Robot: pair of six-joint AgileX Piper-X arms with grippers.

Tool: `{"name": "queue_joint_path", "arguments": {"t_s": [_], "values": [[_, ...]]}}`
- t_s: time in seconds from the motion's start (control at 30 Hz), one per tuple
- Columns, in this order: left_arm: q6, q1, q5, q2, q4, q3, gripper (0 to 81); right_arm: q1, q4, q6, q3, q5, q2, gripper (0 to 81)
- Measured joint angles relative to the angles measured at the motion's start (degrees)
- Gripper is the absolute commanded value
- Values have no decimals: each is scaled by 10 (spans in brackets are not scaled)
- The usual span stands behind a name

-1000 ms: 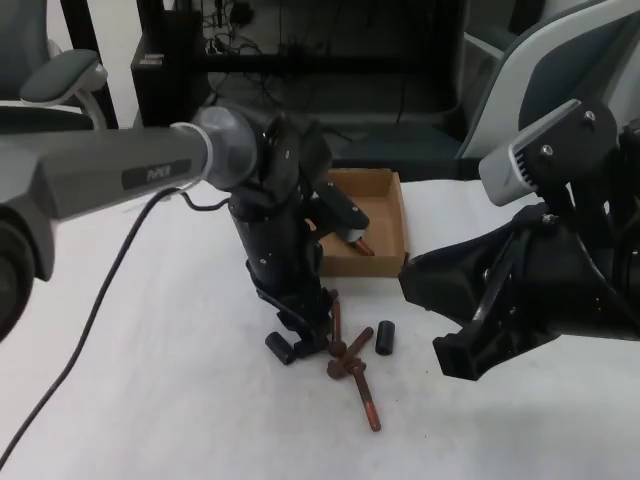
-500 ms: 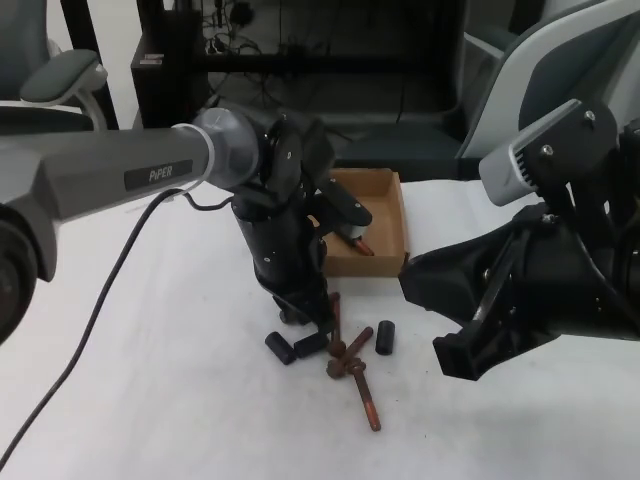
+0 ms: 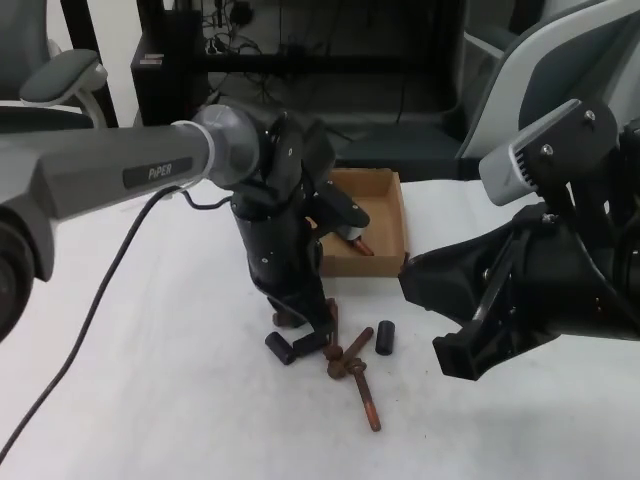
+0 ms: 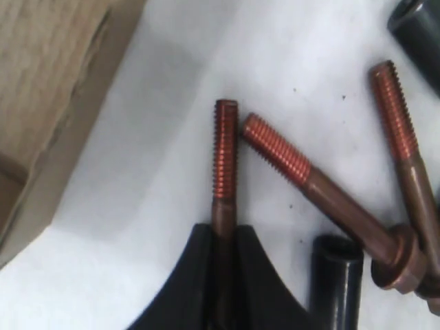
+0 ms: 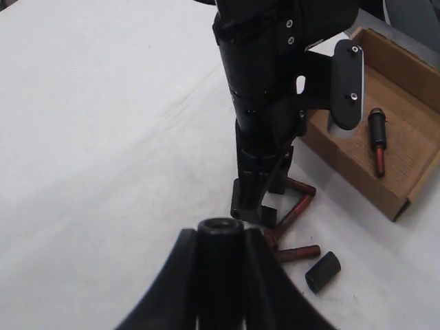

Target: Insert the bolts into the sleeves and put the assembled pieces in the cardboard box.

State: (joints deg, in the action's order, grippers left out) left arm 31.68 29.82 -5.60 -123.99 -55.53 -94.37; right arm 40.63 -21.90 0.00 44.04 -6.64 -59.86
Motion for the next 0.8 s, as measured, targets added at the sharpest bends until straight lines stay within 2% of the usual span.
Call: {"name": "queue_joint_path", "arguments": {"t_s": [0.4, 0.53, 0.67, 0.8], "values": [[20, -30, 0, 68, -31, 1, 17, 0, 0, 0, 0, 0, 0, 6], [82, -49, -57, 88, -85, 1, 17, 0, 0, -20, 0, 0, 0, 6], [199, -65, -134, 112, -181, 1, 17, 0, 0, -35, 0, 0, 0, 6], [283, -72, -160, 144, -265, 9, 17, 0, 0, -43, 0, 0, 0, 6]]}}
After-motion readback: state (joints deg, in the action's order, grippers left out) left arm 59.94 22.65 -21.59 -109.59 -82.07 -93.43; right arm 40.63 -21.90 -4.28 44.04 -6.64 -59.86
